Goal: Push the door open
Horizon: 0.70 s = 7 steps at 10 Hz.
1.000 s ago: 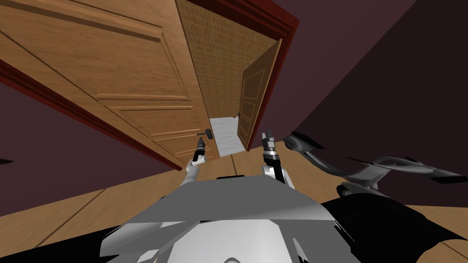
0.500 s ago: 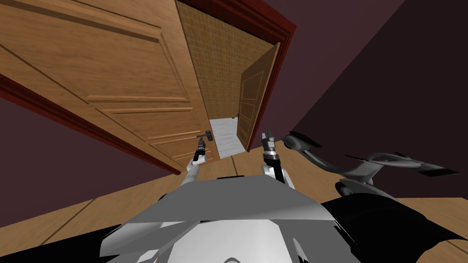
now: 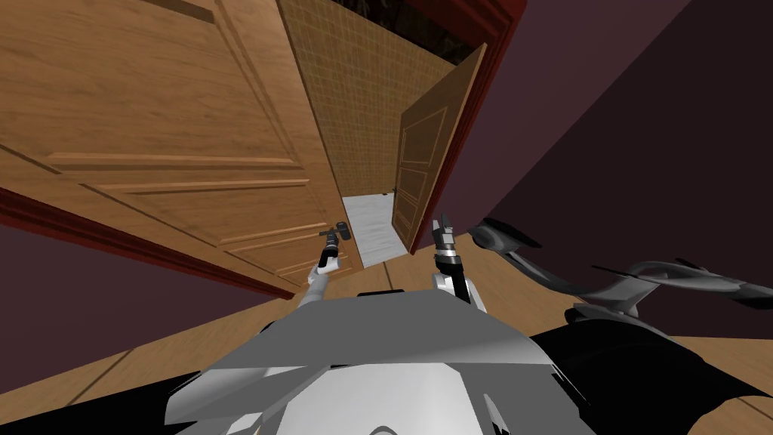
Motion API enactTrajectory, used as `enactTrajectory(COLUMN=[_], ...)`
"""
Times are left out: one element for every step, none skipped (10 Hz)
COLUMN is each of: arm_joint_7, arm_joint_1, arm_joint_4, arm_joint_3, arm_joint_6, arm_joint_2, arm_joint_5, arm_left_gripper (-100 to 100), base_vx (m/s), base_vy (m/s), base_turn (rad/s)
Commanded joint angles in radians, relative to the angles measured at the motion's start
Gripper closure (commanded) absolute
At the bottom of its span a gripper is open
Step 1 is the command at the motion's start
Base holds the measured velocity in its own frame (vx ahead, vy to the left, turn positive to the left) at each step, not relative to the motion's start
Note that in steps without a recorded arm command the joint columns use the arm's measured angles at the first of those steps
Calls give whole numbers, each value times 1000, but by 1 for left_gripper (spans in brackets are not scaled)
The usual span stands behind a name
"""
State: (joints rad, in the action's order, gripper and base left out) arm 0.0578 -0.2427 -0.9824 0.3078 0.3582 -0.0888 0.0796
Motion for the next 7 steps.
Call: enactTrajectory(arm_joint_7=[0,0,0,0,0,0,0], arm_joint_1=[0,0,0,0,0,0,0], arm_joint_4=[5,7,6,6,6,6,6], arm_joint_3=[3,4,3,3,3,3,3], arm_joint_6=[5,7,6,6,6,6,6], arm_joint_2=[0,1,0,0,0,0,0], arm_joint_5=[1,1,1,1,1,1,1], arm_left_gripper=[-100,-100,-100,100,100,100,100], base_vx=[204,213,93,-21,-36,-21,-11], base_vy=[68,60,24,-7,-10,-4,-2], base_turn=[-21,-20,2,2,-7,-5,0])
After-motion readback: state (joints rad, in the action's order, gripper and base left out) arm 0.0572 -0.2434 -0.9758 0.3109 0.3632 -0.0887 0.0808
